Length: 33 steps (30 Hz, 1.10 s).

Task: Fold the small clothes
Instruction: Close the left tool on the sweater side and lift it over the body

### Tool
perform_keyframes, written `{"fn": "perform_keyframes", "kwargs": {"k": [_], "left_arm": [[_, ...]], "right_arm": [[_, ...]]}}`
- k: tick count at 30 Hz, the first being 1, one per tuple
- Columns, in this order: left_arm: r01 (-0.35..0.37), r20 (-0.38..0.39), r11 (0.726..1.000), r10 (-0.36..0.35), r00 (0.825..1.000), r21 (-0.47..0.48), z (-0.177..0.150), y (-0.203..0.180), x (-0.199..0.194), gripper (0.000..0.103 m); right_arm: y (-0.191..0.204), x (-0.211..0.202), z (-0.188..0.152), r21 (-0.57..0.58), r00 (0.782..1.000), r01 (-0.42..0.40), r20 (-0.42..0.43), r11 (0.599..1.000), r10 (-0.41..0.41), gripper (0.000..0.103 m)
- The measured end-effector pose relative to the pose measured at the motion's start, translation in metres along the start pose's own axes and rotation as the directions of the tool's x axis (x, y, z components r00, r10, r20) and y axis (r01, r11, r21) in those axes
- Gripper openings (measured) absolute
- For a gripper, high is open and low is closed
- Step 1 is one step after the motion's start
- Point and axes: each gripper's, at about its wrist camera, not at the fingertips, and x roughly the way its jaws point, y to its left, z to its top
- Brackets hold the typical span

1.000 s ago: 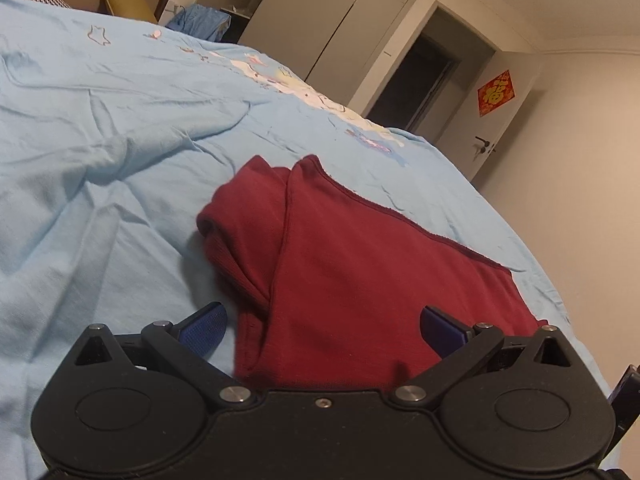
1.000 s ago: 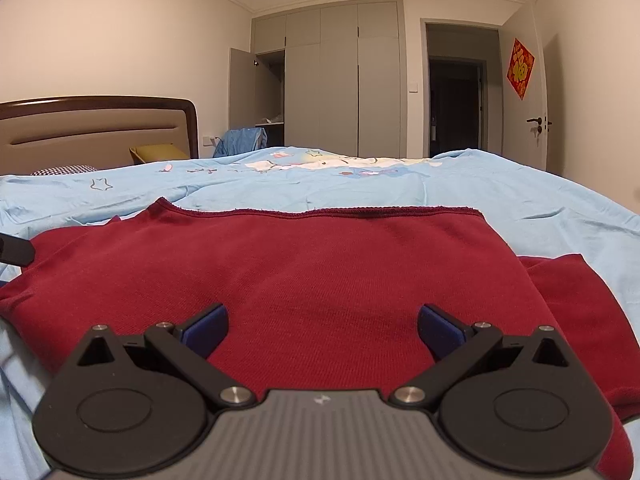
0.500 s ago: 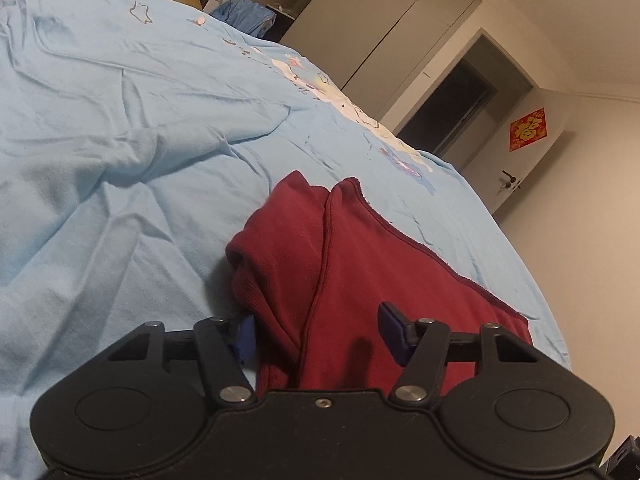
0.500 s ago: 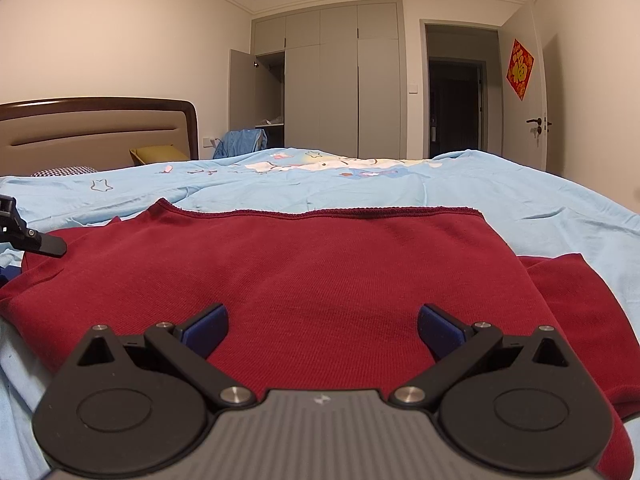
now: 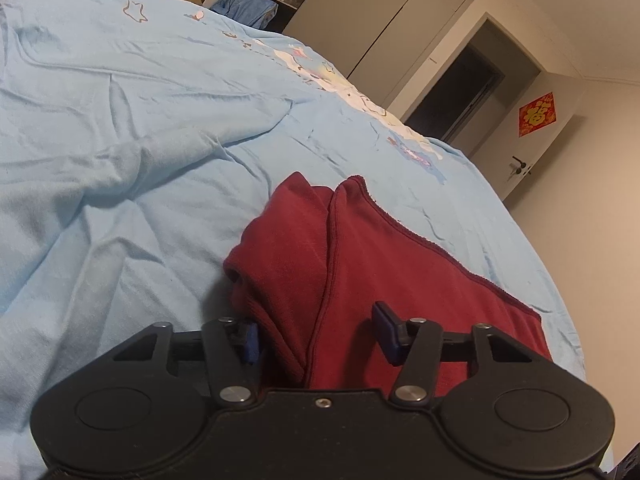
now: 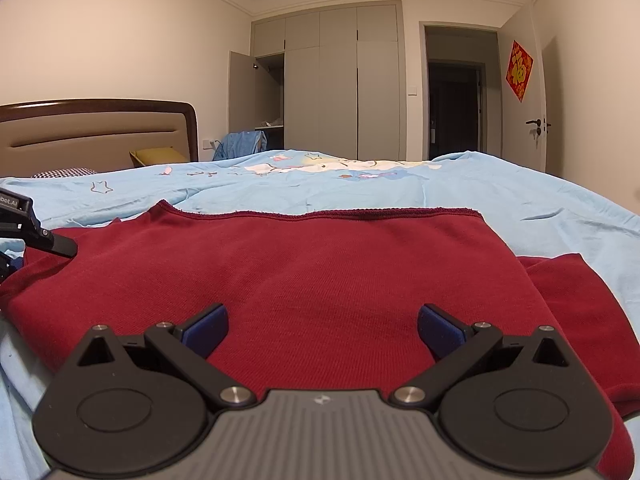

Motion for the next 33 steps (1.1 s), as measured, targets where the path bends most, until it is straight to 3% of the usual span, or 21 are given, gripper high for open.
{"fn": "perform_keyframes", "kwargs": {"k": [6,14,23,28,33], "left_arm": [[-0.01,-0.015,1.0,0.011,1.0,0.001,0.008,-0.006,-0.003,0.025],[0.009,0.024,0.987,-0.013,1.0,0.16,0.022,-0.057,-0.012,0.02],[0.121,0.002,0.911,-0.132,0.991,0.394,0.017,-0.159,-0.01,0.018],[0.205,-0.066,0.872,-0.196,0.978,0.444,-0.006,-0.208,0.006,0.018],[0.267,-0.159,0.834,-0.216,0.963,0.482,-0.041,-0.242,0.028,0.018]], "right_arm": [[-0.002,-0.002,0.002,0.012,1.0,-0.011,-0.001,1.0,0.011,0.103],[-0.008,-0.004,0.01,0.046,0.998,-0.038,-0.045,0.998,0.04,0.103],[-0.05,-0.047,0.025,0.15,0.995,0.104,-0.023,0.983,-0.102,0.103],[-0.086,-0.074,0.021,0.186,0.971,0.239,-0.016,0.953,-0.24,0.103],[-0.121,-0.085,0.005,0.328,0.96,0.276,-0.047,0.903,-0.276,0.103]]}}
